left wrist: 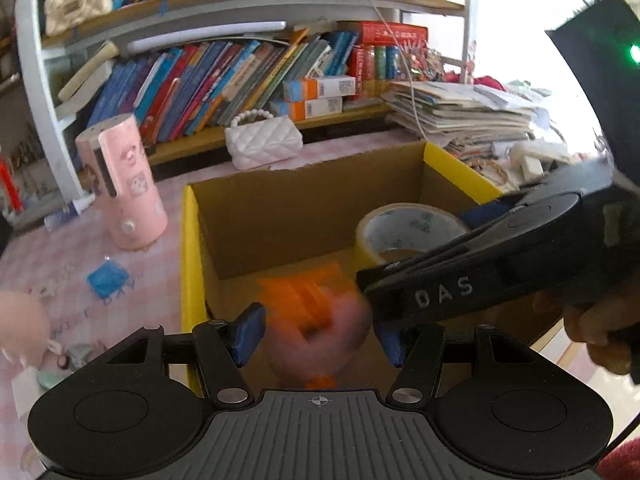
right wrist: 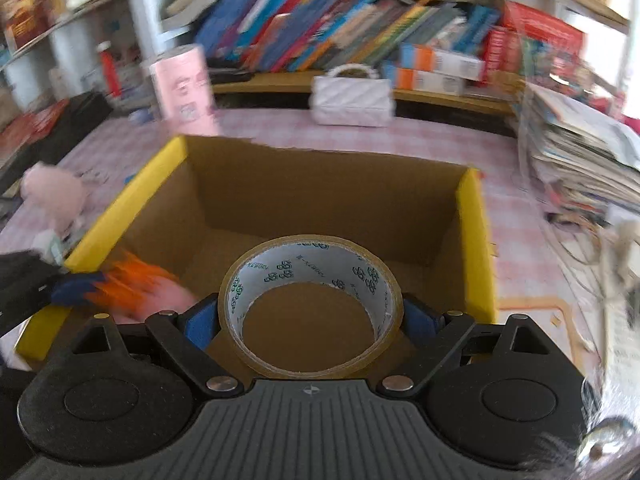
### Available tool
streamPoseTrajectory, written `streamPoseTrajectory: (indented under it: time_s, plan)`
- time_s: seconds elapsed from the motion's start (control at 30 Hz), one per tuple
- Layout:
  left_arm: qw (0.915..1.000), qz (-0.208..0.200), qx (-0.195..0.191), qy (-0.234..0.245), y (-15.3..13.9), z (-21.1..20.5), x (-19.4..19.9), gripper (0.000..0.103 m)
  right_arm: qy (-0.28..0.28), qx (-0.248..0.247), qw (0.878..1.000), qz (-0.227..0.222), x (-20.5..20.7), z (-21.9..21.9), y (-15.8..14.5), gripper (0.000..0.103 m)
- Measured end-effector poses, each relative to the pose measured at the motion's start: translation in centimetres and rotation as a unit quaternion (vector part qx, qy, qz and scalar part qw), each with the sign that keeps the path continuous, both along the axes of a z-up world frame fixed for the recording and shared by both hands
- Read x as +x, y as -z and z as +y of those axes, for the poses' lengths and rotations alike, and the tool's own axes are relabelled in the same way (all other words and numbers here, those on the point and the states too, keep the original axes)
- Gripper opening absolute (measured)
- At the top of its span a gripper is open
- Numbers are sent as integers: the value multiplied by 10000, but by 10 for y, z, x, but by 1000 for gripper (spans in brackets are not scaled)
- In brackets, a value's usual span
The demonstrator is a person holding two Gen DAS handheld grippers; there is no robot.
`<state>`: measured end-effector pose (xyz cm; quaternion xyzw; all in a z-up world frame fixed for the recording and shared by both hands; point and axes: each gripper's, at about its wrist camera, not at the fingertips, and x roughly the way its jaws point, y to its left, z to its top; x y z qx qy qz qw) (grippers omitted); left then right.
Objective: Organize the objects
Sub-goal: 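Lower the chick into the box and open the left gripper while the right gripper releases the tape inside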
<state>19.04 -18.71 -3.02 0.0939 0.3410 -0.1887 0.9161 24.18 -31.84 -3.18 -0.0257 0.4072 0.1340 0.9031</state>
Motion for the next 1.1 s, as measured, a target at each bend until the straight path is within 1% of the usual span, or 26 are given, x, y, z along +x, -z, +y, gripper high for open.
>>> streamPoseTrajectory:
  time_s: [0.1,0.2,0.33,0.53,0.8,1.1]
  plan:
    - [9999,9,70,101,2,-4,2,59,-6,-153,9998,87,2,0,0,91]
    - [9997,-29,176,136,4,-8,3,62,8,-343,9994,95,1,-1,1,91]
    - [9995,-73,237,181,6,-12,6,64,86,-461,9989,95,3,-3,1,91]
    - [9992,-126,259,263,8,-18,11,66,213,-511,9985,36,6,-9,2,91]
    - [9987,-170,261,400,10,-28,18,66,378,-518,9979,13,9,-19,3,91]
    - [9988,-183,274,367,11,-27,16,67,347,-514,9981,20,10,-19,3,92]
